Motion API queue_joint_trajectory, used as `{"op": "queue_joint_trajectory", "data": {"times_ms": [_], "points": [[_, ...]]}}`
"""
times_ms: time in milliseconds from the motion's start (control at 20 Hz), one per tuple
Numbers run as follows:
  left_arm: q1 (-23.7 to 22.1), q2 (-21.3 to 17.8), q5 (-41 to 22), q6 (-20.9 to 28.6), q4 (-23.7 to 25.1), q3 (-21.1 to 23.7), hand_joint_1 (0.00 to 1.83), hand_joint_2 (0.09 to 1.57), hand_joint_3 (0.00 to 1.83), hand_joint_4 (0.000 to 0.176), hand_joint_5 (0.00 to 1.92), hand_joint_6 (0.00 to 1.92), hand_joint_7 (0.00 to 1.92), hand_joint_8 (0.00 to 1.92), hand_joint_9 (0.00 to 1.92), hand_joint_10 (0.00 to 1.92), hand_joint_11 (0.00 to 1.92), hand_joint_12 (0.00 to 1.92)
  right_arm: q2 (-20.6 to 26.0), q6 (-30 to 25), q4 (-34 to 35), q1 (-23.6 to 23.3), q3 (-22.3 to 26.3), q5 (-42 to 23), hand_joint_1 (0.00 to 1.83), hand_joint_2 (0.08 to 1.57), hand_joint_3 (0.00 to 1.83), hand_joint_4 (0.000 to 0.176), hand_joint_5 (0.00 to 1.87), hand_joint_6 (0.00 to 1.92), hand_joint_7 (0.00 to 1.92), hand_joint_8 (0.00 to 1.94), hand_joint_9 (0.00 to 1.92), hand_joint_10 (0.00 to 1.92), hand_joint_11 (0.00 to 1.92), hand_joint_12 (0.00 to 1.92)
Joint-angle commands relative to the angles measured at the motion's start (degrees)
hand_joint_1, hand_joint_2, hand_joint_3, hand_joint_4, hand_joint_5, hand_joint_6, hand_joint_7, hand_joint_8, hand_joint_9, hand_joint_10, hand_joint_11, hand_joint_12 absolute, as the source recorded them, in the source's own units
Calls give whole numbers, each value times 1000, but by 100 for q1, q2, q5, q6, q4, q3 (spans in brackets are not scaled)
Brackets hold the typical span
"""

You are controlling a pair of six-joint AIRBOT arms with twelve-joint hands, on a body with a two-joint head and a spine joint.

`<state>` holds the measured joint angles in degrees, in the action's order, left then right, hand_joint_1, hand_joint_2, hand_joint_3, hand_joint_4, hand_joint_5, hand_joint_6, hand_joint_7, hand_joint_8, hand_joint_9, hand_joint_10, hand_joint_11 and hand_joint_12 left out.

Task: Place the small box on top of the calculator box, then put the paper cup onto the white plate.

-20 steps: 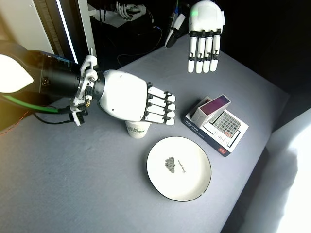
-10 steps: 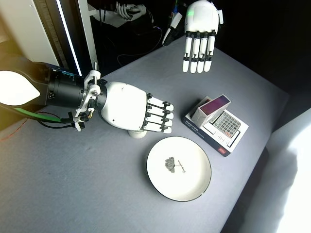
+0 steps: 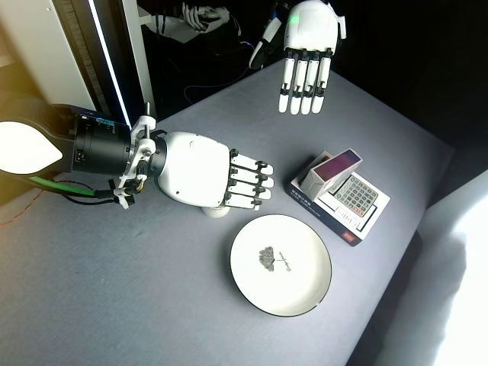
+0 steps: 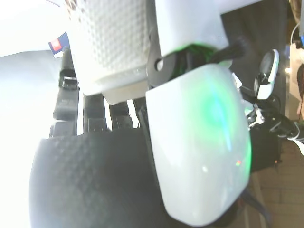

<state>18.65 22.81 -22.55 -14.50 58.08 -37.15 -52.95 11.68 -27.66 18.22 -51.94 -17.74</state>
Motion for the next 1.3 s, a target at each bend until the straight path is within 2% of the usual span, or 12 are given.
{"op": "queue_joint_trajectory", "data": {"times_ms": [0,100,150,200,350,600,650,750,1100,1150,1200,1250], "points": [[-111,-68,-267,11,-129,-16,261,983,3,0,230,0,280,2,253,2,0,490,47,-53,46,37,0,-375,1480,1061,25,0,433,51,446,33,455,85,58,1272],[-155,-68,-222,23,-130,-15,250,993,6,0,231,3,278,2,251,3,0,480,47,-66,46,43,1,-401,1446,1070,6,0,742,62,765,38,725,99,306,1241],[-169,-66,-209,38,-130,-15,230,1000,8,0,238,5,278,2,252,3,0,480,47,-77,46,43,1,-406,1475,1155,0,0,840,906,939,678,766,988,651,1575],[-179,-62,-190,68,-130,-11,241,1001,5,0,244,4,296,5,268,5,0,531,47,-87,47,43,2,-425,1478,1163,0,0,831,1125,936,911,733,1203,668,1680],[-180,-61,-190,85,-164,-2,271,1010,2,0,278,7,323,6,293,7,0,560,49,-105,95,41,2,-490,1492,1080,0,0,1022,872,1079,750,954,930,806,1519],[-166,-61,-189,85,-162,26,294,1031,2,0,281,8,331,5,305,4,0,587,49,-105,258,29,2,-503,1494,1078,1,0,1003,900,1059,780,990,897,800,1509],[-167,-61,-185,85,-169,24,277,1039,3,0,270,2,326,2,298,1,0,572,50,-104,258,33,2,-504,1406,1081,1,0,1004,950,1060,806,964,1015,784,1183],[-177,-59,-159,85,-210,28,270,1042,2,0,286,4,338,3,301,1,0,559,52,-104,259,31,0,-573,1382,1089,0,0,989,994,1056,830,933,1067,809,1005],[-184,-59,-148,85,-224,49,260,1046,0,0,288,0,346,2,320,3,0,611,59,-70,654,-258,-22,-764,1382,1086,0,0,989,1015,1072,785,947,1034,843,917],[-190,-58,-148,85,-224,49,264,1047,1,0,298,5,353,5,327,5,0,608,57,229,879,-330,-33,-849,1382,1085,0,0,992,1006,1078,786,942,1036,843,912],[-190,-57,-148,85,-224,49,272,1048,0,0,303,4,360,5,337,6,0,631,52,568,1216,-440,-52,-873,1468,1092,0,0,973,998,1058,786,939,950,787,1409],[-192,-54,-148,85,-224,49,266,1050,1,0,302,2,363,3,337,4,0,618,39,688,1370,-500,-75,-913,1395,1099,2,0,962,1052,1048,833,907,1060,762,1152]]}}
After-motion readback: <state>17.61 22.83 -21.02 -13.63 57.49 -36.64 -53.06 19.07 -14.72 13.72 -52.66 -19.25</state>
